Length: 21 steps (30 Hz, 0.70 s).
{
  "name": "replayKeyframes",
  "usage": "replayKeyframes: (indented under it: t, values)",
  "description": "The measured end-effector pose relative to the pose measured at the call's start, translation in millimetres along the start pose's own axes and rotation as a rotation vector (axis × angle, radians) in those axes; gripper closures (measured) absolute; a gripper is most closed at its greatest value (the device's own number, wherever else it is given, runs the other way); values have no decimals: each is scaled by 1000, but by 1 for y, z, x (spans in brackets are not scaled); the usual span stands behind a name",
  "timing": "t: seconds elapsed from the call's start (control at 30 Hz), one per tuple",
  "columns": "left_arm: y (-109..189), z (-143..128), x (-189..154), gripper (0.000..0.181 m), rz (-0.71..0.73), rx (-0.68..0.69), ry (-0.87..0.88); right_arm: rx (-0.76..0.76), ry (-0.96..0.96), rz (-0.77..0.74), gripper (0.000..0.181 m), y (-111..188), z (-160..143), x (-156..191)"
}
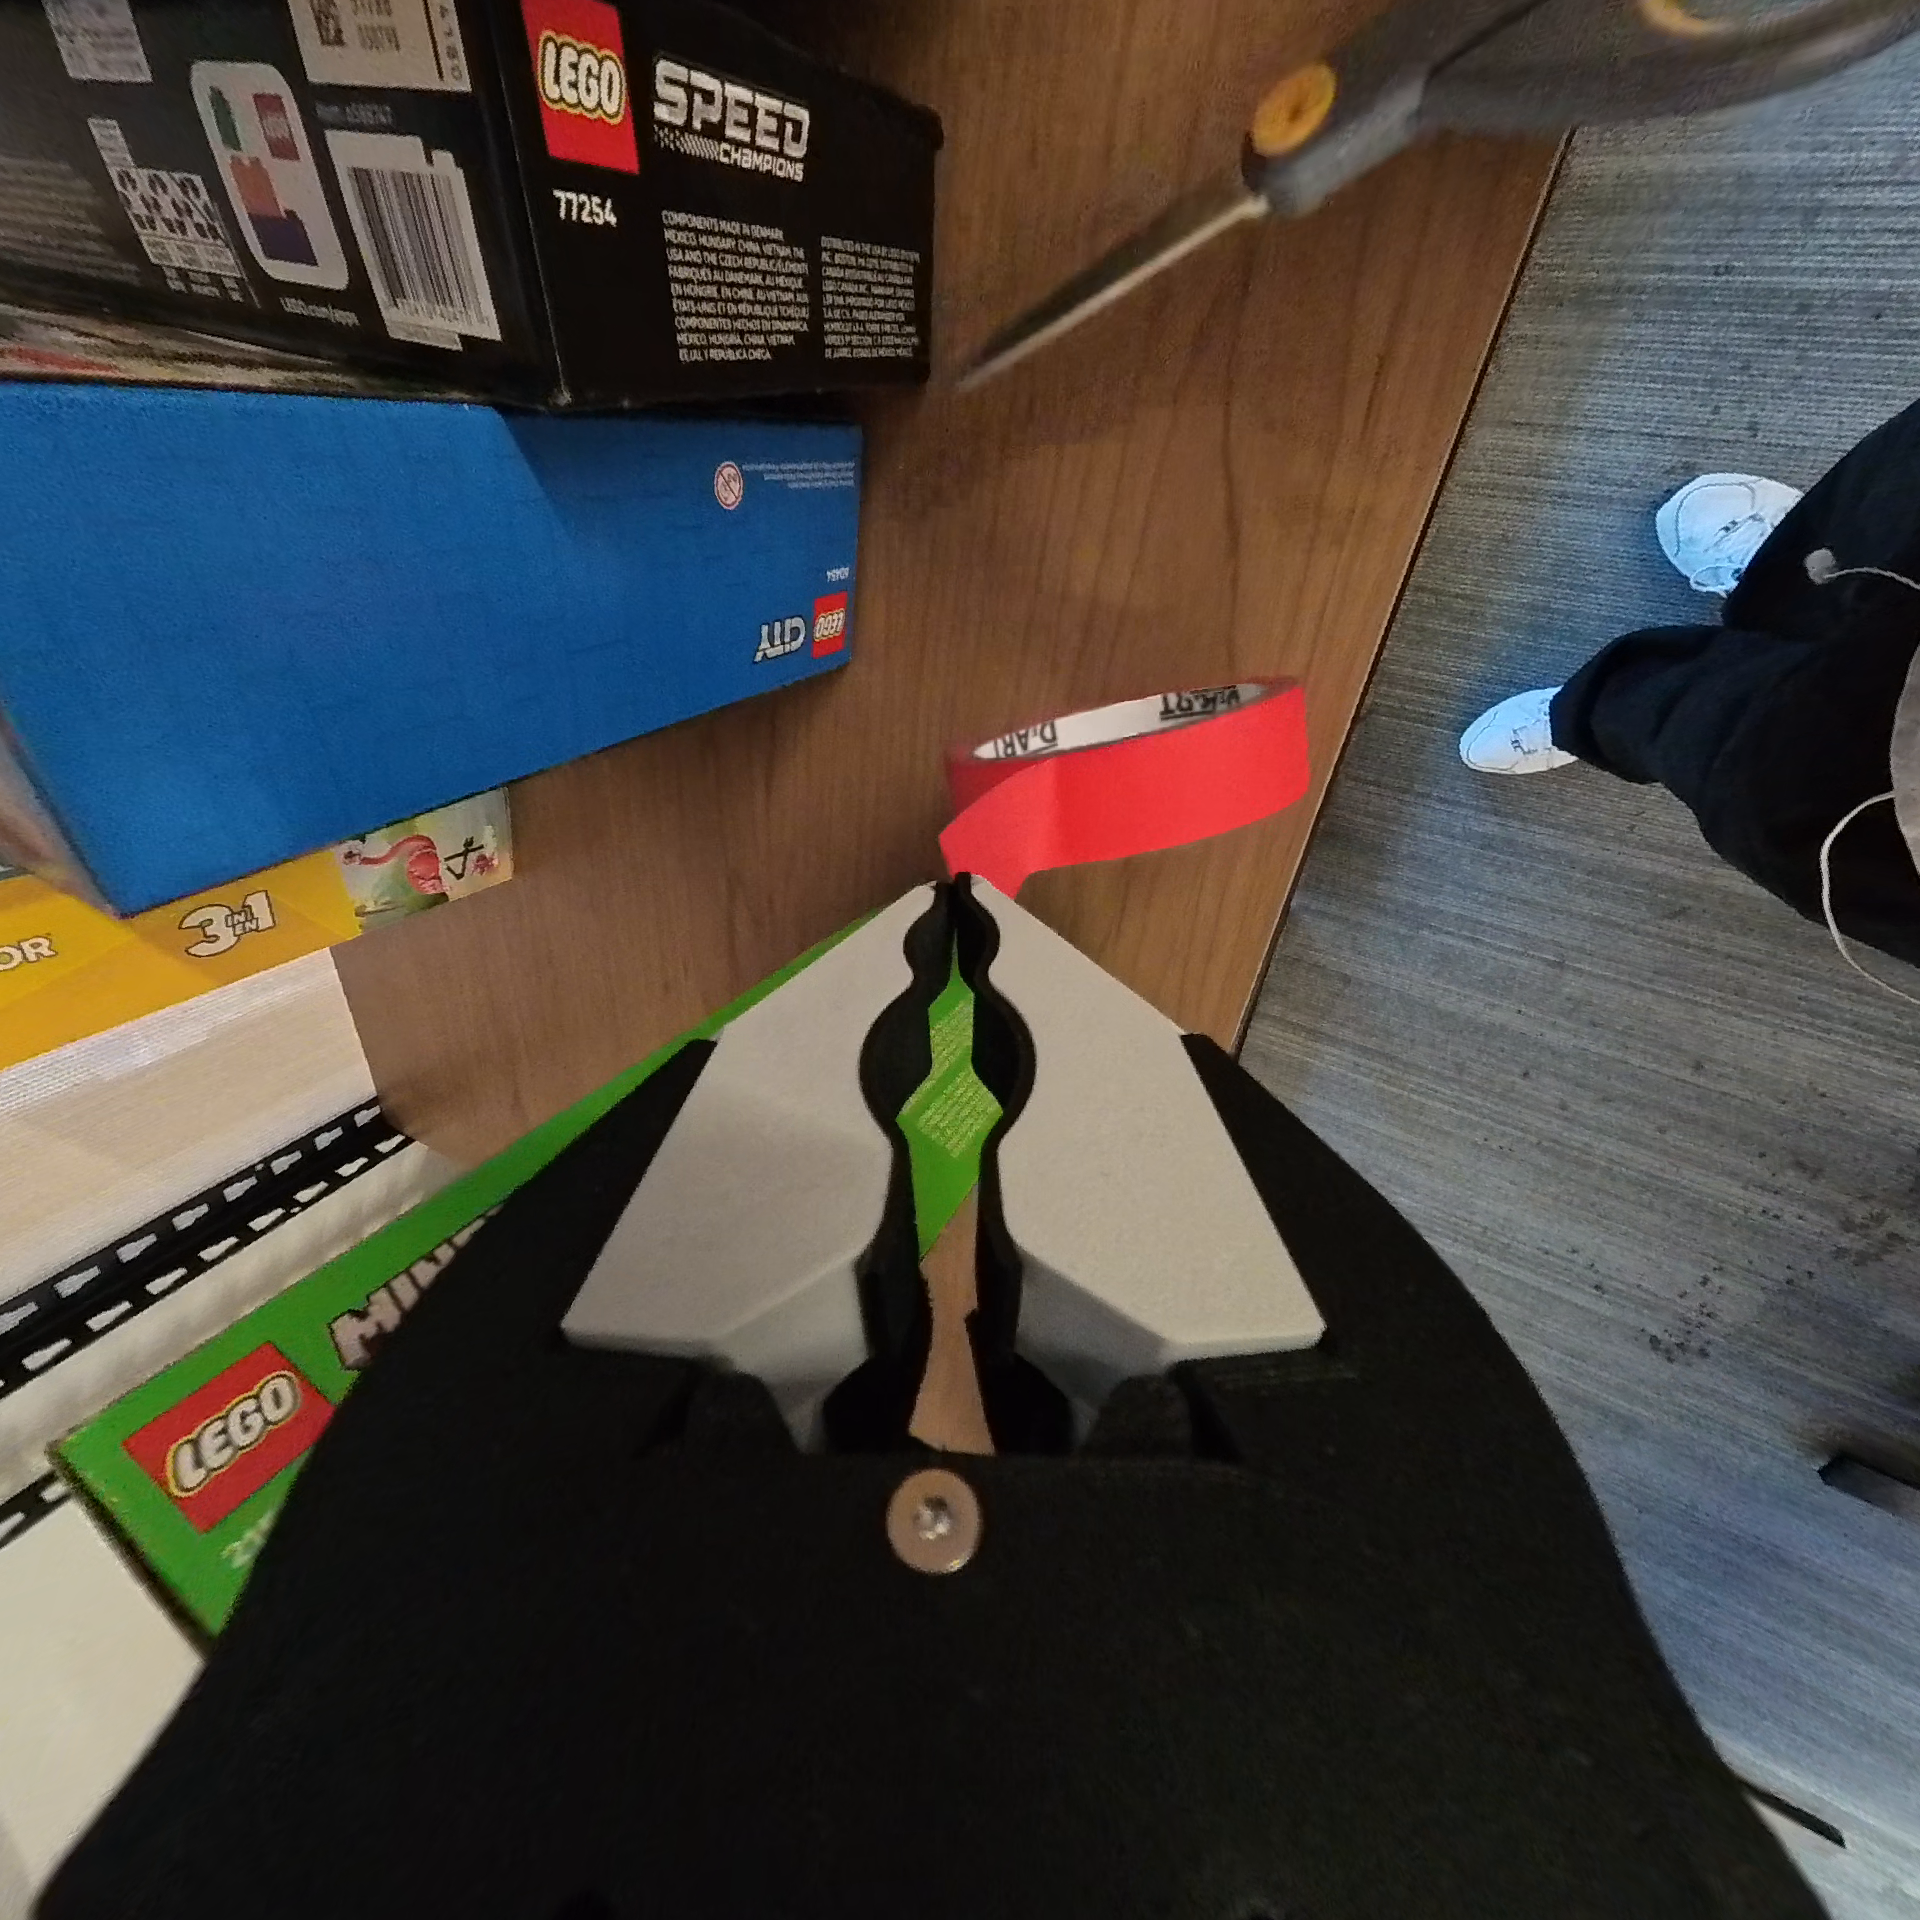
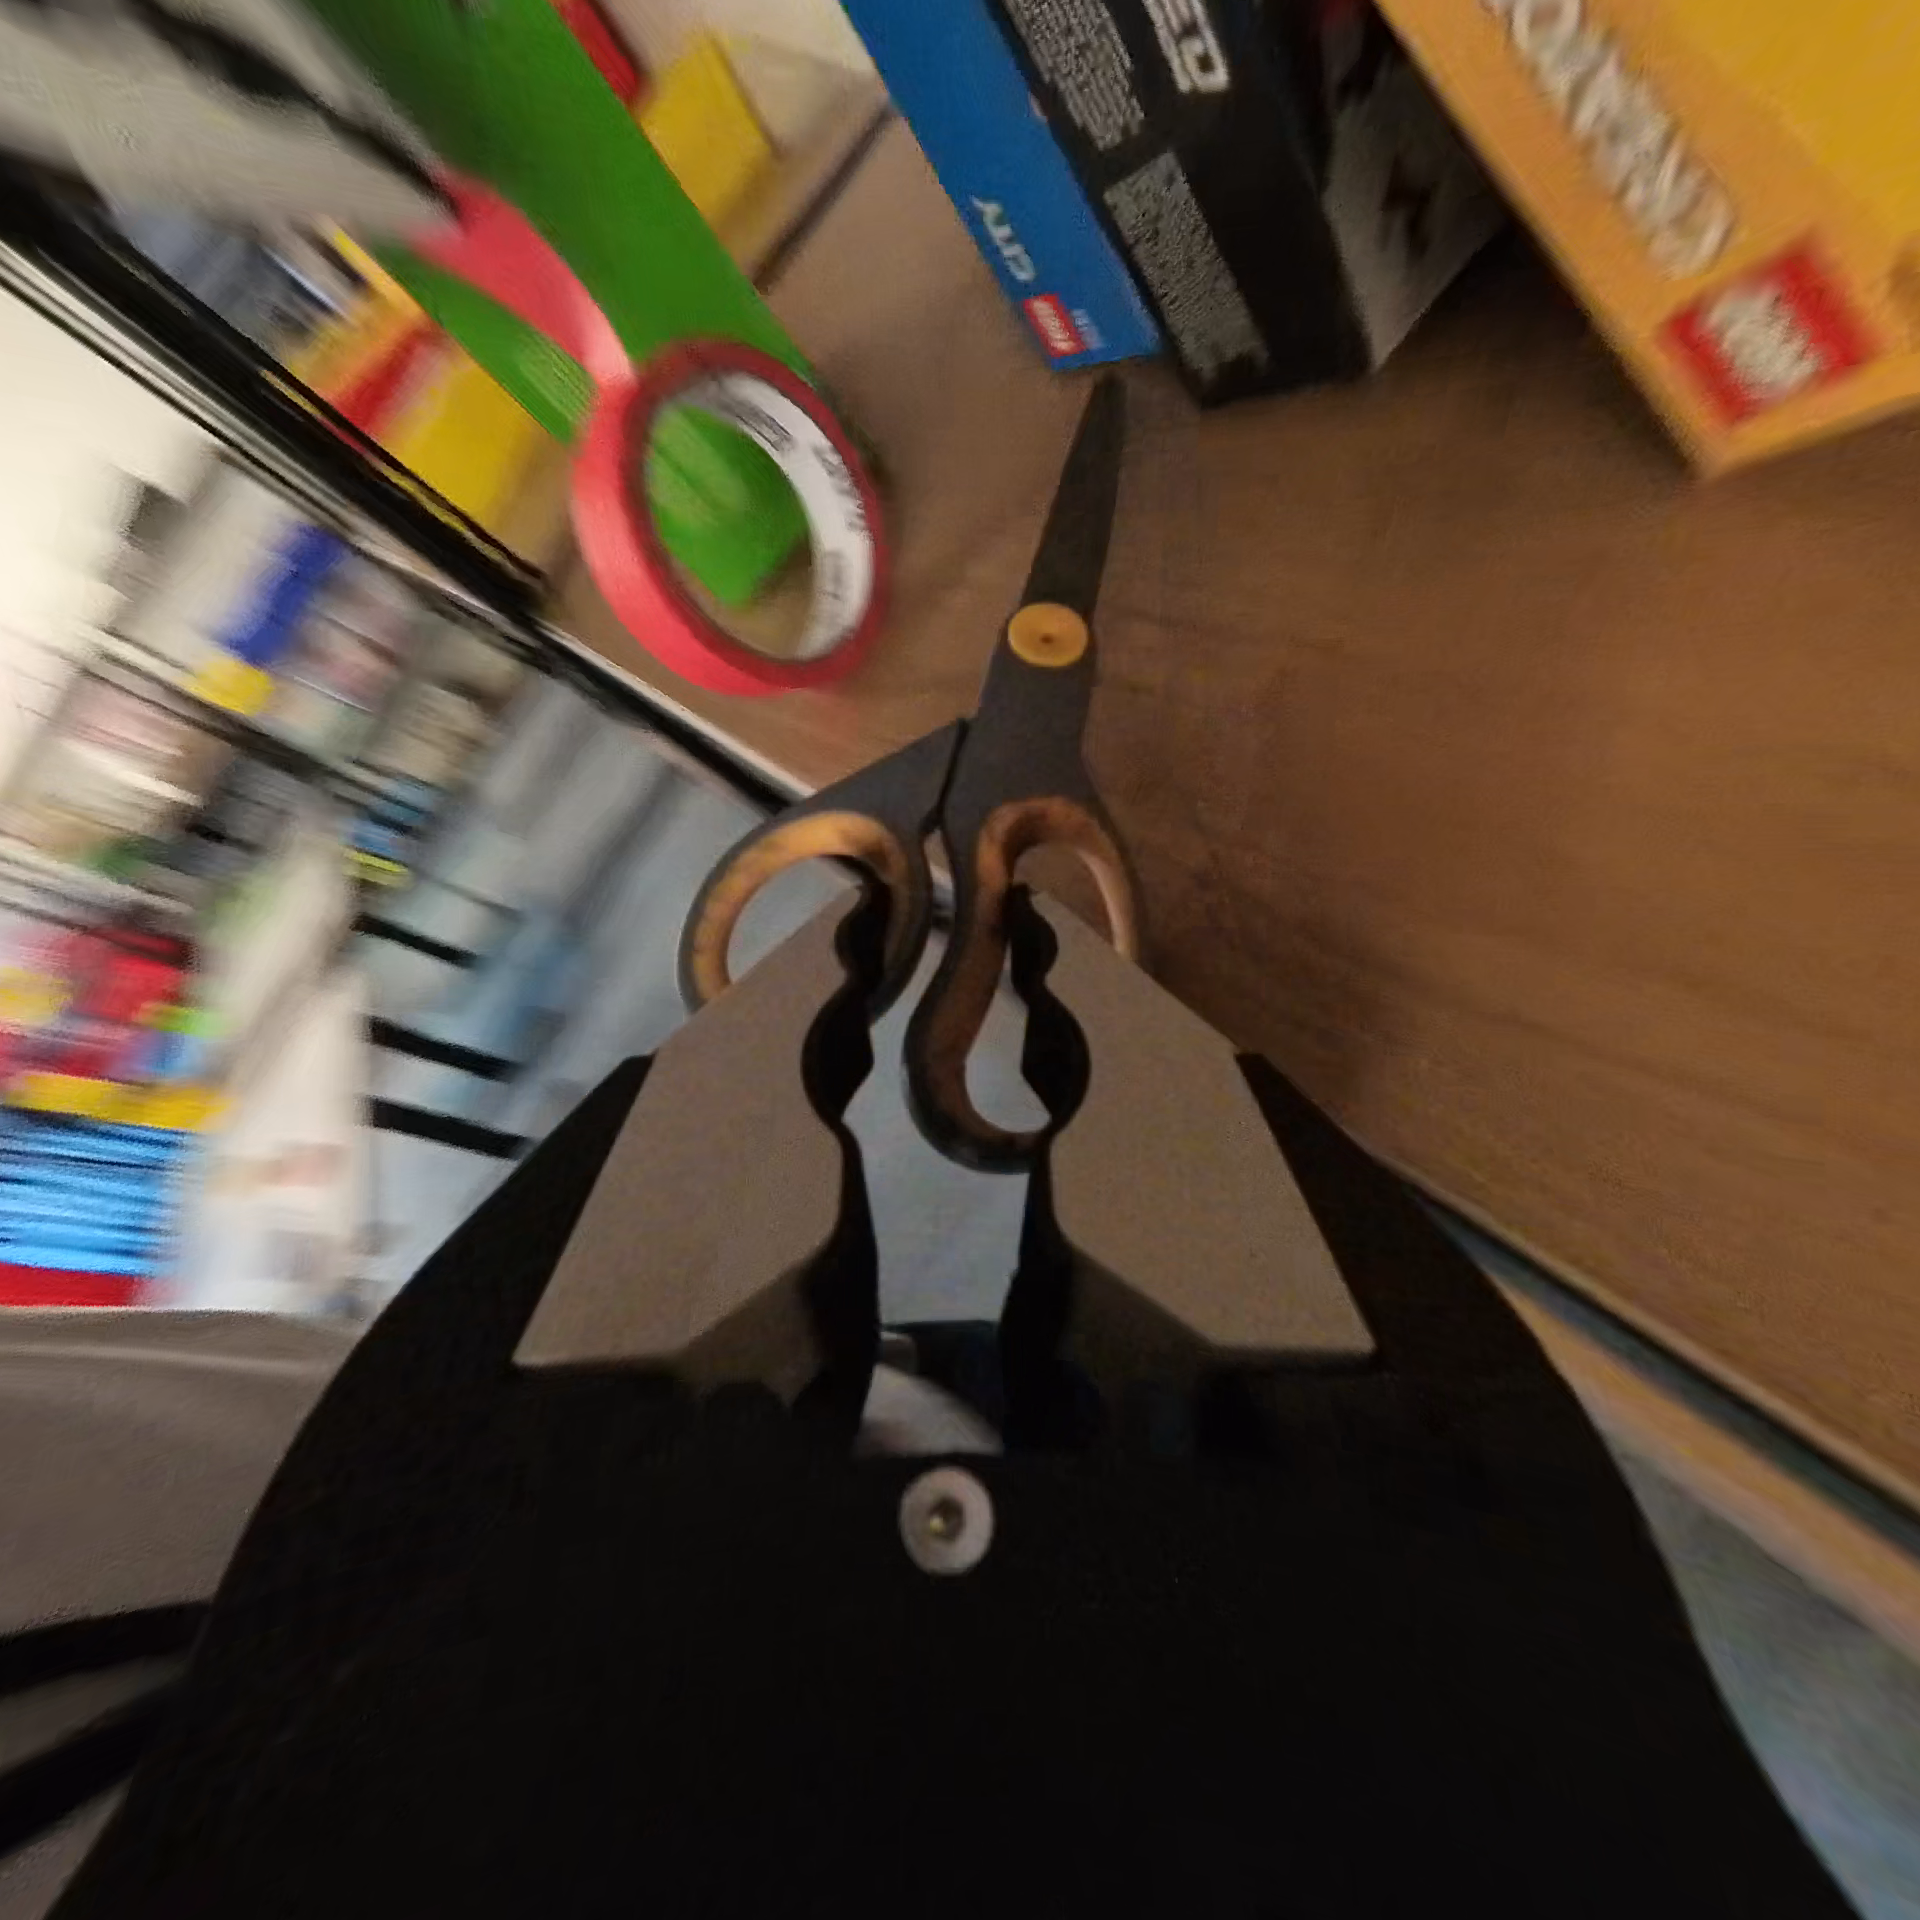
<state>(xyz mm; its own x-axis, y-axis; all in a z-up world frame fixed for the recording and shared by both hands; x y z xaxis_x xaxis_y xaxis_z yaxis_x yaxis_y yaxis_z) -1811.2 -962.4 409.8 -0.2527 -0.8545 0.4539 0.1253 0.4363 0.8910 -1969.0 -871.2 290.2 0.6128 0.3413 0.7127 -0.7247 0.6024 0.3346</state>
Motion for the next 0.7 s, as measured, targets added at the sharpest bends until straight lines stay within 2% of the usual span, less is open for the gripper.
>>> replayKeyframes:
  t: [0.1,0.2,0.43,0.6,0.7]
  values:
    - [-1,2,-3,181,-13,-18,18,2,-344,279,160,-2,5,10]
    - [-2,11,-12,181,-62,-71,64,-45,-518,433,160,-6,14,21]
    - [-7,38,-24,181,-152,-199,198,-153,-599,521,160,-34,44,48]
    - [-16,42,-24,181,-154,-209,237,-177,-611,630,160,-54,61,81]
    - [-20,42,-22,181,-145,-201,266,-171,-551,628,160,-66,65,92]
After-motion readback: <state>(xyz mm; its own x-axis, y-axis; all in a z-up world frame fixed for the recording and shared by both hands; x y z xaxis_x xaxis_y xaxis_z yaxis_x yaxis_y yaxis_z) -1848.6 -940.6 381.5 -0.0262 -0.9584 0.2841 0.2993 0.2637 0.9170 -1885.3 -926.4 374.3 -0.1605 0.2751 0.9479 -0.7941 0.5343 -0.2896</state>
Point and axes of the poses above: each gripper's, where its closed fingertips meet, y back along the fingers, z out of its top, x = y × z across the jaws, the point moved 2 cm from there along y, back along the fingers, and after that the axes turned 10 degrees about -y, right-handed, at the moved point
